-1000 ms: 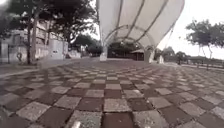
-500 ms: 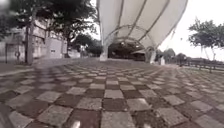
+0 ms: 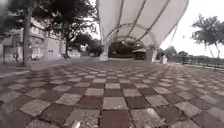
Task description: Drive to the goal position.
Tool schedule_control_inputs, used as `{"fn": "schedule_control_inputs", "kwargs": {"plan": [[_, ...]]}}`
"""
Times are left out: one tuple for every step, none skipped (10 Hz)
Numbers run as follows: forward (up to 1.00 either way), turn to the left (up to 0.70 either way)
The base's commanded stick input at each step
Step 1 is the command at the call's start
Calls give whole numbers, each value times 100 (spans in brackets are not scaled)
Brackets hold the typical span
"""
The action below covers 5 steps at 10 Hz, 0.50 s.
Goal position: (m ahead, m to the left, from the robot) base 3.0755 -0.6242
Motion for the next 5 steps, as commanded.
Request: {"fn": "schedule_control_inputs", "kwargs": {"plan": [[70, 1], [70, 1], [70, 1], [70, 1], [70, 1]]}}
